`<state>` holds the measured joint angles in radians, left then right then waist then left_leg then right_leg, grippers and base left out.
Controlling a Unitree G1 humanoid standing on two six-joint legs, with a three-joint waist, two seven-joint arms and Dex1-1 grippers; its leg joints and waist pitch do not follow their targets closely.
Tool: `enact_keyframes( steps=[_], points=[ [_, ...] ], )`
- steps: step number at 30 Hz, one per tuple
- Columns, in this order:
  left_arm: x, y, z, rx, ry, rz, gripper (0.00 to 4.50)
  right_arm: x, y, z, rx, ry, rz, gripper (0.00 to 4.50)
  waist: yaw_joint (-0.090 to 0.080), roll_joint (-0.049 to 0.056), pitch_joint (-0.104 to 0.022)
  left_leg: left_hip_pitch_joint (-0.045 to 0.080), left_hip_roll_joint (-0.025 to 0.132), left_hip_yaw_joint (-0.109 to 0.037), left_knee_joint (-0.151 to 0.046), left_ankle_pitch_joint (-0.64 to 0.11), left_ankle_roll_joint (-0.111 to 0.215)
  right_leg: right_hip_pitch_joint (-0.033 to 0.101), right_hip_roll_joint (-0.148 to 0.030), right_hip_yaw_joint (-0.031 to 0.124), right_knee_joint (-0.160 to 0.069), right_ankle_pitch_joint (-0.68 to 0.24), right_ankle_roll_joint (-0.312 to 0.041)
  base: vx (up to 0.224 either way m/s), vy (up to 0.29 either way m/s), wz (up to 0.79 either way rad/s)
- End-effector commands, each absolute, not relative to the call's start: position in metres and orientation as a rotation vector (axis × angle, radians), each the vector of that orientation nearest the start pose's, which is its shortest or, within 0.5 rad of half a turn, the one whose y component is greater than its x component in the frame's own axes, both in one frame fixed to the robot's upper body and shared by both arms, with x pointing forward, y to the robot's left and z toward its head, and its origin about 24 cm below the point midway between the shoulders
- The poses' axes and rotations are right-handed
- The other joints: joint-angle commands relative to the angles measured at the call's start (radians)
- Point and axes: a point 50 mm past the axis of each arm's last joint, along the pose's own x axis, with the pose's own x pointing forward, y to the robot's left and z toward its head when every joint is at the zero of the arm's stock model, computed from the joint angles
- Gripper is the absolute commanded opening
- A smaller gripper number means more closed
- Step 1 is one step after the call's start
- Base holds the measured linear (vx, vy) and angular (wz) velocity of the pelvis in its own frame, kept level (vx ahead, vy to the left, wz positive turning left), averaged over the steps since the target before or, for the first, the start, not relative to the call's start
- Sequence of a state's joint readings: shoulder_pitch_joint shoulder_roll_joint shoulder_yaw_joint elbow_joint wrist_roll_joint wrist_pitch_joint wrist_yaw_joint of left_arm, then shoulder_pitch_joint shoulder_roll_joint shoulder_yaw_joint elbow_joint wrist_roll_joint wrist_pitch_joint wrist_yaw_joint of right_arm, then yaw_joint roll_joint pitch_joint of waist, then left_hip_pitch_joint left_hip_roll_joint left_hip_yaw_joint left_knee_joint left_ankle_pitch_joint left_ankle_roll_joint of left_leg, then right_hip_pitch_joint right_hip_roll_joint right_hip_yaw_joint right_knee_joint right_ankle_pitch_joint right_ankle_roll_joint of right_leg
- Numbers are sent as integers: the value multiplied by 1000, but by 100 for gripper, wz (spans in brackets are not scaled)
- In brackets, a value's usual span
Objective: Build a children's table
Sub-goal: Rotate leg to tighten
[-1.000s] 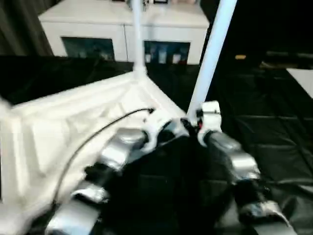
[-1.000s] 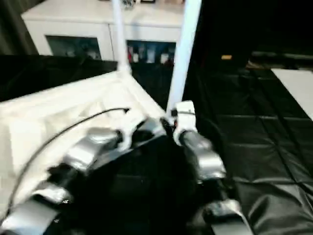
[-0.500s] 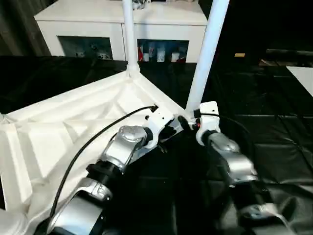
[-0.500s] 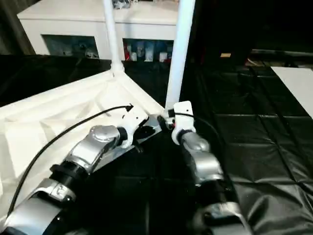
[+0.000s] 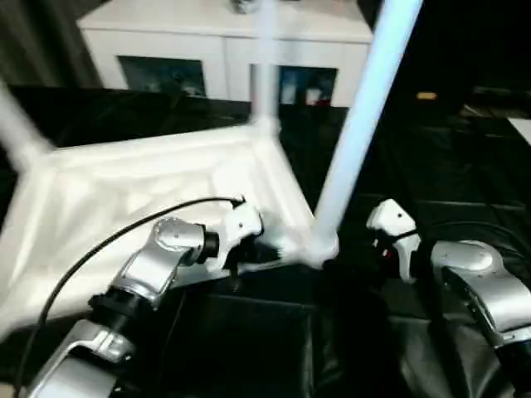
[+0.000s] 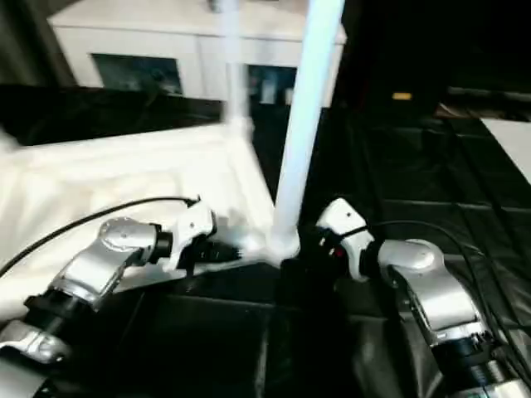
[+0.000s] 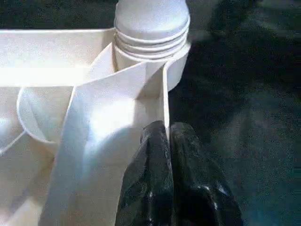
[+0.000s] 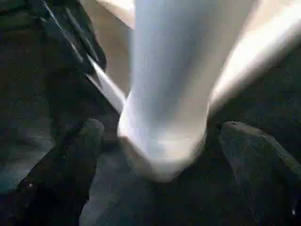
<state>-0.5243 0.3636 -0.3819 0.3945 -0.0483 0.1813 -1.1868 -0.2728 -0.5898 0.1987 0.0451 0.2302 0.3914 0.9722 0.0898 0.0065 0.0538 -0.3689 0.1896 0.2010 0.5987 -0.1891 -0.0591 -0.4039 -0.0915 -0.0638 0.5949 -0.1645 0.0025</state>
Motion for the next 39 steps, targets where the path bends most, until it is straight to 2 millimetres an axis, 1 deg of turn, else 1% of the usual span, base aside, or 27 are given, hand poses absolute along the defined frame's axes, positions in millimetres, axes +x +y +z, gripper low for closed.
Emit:
enact_keyframes(
  steps=[1, 2, 4, 5, 6, 7, 9, 11, 12, 13, 16, 20, 23, 24, 25, 26, 27, 28, 29, 30, 31, 32, 33, 34, 35, 37, 39],
  points=[
    [293, 94, 63, 385, 360, -1514, 0, 268, -177, 69, -271, 436, 1095, 423, -4, -4, -58, 29, 51, -19, -81, -294, 26, 31, -56, 47, -77, -331, -217, 0, 0, 0],
    [293, 95, 63, 386, 353, -1508, 0, 266, -173, 69, -269, 443, 1115, 423, -5, -8, -58, 28, 49, -19, -81, -301, 19, 31, -55, 47, -77, -335, -213, 0, 0, 0],
    [293, 96, 64, 389, 349, -1509, 0, 265, -170, 68, -265, 452, 1138, 423, -6, -11, -59, 19, 47, -22, -83, -289, 17, 39, -58, 46, -75, -342, -201, 0, 0, 0],
    [293, 96, 64, 389, 349, -1509, 0, 265, -170, 68, -265, 452, 1138, 423, -7, -12, -60, 17, 46, -24, -83, -281, 18, 41, -58, 45, -74, -342, -196, 0, 0, 0],
    [293, 96, 64, 389, 349, -1509, 0, 265, -169, 68, -261, 461, 1145, 423, -7, -11, -60, 17, 46, -23, -82, -277, 20, 39, -59, 46, -76, -347, -189, 0, 0, 0],
    [293, 97, 64, 387, 350, -1512, 0, 264, -169, 67, -268, 472, 1152, 395, -8, -11, -60, 17, 46, -23, -81, -272, 22, 39, -59, 46, -76, -350, -187, 0, 0, 0],
    [292, 97, 64, 387, 352, -1516, 0, 264, -170, 66, -270, 484, 1161, 387, -6, -12, -61, 16, 46, -23, -80, -256, 24, 40, -60, 47, -75, -338, -188, 0, 0, 0],
    [291, 97, 64, 387, 354, -1519, 0, 263, -171, 66, -277, 491, 1164, 362, -6, -12, -63, 17, 46, -22, -79, -244, 26, 39, -58, 46, -72, -317, -194, 0, 0, 0],
    [291, 98, 64, 388, 354, -1519, 0, 263, -171, 66, -275, 493, 1165, 350, -5, -12, -65, 15, 47, -23, -78, -228, 30, 42, -58, 46, -67, -287, -202, 0, 0, 0],
    [291, 98, 64, 387, 355, -1518, 0, 263, -172, 66, -273, 494, 1164, 350, -6, -13, -65, 14, 47, -22, -77, -221, 33, 42, -58, 46, -66, -275, -205, 0, 0, 0],
    [291, 98, 64, 386, 355, -1518, 0, 264, -172, 68, -253, 485, 1156, 319, -4, -12, -66, 14, 46, -20, -75, -199, 44, 43, -56, 45, -62, -236, -221, 0, 0, 0],
    [290, 98, 63, 385, 358, -1520, 0, 263, -172, 67, -249, 490, 1160, 287, -4, -11, -65, 15, 46, -20, -75, -211, 41, 43, -57, 45, -64, -251, -222, 0, 0, 0],
    [290, 98, 63, 382, 361, -1523, 0, 263, -171, 67, -239, 491, 1160, 277, -4, -11, -64, 15, 46, -21, -76, -219, 38, 43, -57, 45, -65, -265, -218, 0, 0, 0],
    [289, 99, 62, 380, 371, -1523, 0, 264, -171, 64, -217, 487, 1137, 275, -5, -9, -64, 16, 46, -21, -76, -226, 34, 42, -57, 45, -67, -275, -215, 0, 0, 0],
    [290, 99, 61, 382, 380, -1507, 0, 270, -170, 61, -210, 475, 1073, 274, -5, -10, -64, 15, 45, -21, -76, -225, 32, 43, -57, 45, -66, -274, -214, 0, 0, 0],
    [294, 98, 58, 384, 397, -1460, 0, 284, -170, 54, -194, 448, 907, 273, -9, -8, -65, 15, 44, -20, -75, -223, 27, 38, -57, 45, -66, -274, -218, 0, 0, 0],
    [295, 98, 57, 383, 397, -1445, 0, 287, -170, 53, -186, 442, 867, 272, -11, -6, -64, 15, 41, -20, -75, -229, 21, 35, -57, 44, -68, -284, -219, 0, 0, 0],
    [303, 93, 55, 363, 393, -1359, 0, 303, -168, 45, -134, 422, 661, 272, -26, -8, -62, 4, 37, -24, -79, -242, 0, 40, -57, 40, -67, -324, -207, 0, 0, 0],
    [307, 90, 55, 344, 390, -1316, 0, 308, -166, 43, -100, 416, 576, 271, -34, -10, -61, 4, 35, -28, -82, -260, -16, 42, -55, 35, -72, -364, -193, 0, 0, 0],
    [309, 88, 55, 331, 391, -1294, 0, 311, -165, 41, -76, 413, 531, 271, -44, -10, -64, 15, 34, -31, -80, -286, -37, 36, -55, 36, -76, -394, -177, 0, 0, 0],
    [317, 81, 54, 309, 393, -1195, 0, 318, -160, 37, 0, 418, 392, 271, -45, -9, -64, 17, 36, -30, -80, -293, -35, 36, -55, 38, -78, -390, -176, 0, 0, 0],
    [317, 81, 54, 309, 393, -1195, 0, 318, -160, 37, 0, 418, 392, 270, -51, -8, -62, 16, 35, -29, -80, -300, -35, 33, -54, 39, -79, -379, -184, 0, 0, 0],
    [322, 77, 53, 290, 397, -1131, 0, 321, -157, 34, 24, 421, 321, 270, -52, -8, -64, 15, 35, -30, -80, -298, -36, 36, -54, 38, -78, -372, -184, 0, 0, 0],
    [328, 71, 53, 261, 406, -1051, 0, 323, -152, 31, 42, 430, 248, 270, -52, -8, -68, 18, 36, -29, -79, -282, -36, 36, -53, 39, -74, -339, -188, 0, 0, 0],
    [333, 62, 54, 226, 407, -976, 0, 326, -144, 28, 44, 431, 172, 270, -55, -9, -66, 15, 35, -27, -79, -269, -31, 36, -52, 41, -75, -313, -196, 0, 0, 0],
    [335, 47, 56, 203, 385, -947, 0, 328, -125, 26, 29, 417, 151, 270, -56, -10, -68, 15, 31, -24, -76, -258, -29, 35, -53, 40, -77, -318, -194, 0, 0, 0],
    [335, 40, 58, 201, 370, -944, 0, 329, -112, 26, 31, 407, 165, 270, -51, -11, -69, 14, 30, -24, -76, -243, -15, 40, -53, 40, -78, -308, -183, 0, 0, 0]
  ],
)
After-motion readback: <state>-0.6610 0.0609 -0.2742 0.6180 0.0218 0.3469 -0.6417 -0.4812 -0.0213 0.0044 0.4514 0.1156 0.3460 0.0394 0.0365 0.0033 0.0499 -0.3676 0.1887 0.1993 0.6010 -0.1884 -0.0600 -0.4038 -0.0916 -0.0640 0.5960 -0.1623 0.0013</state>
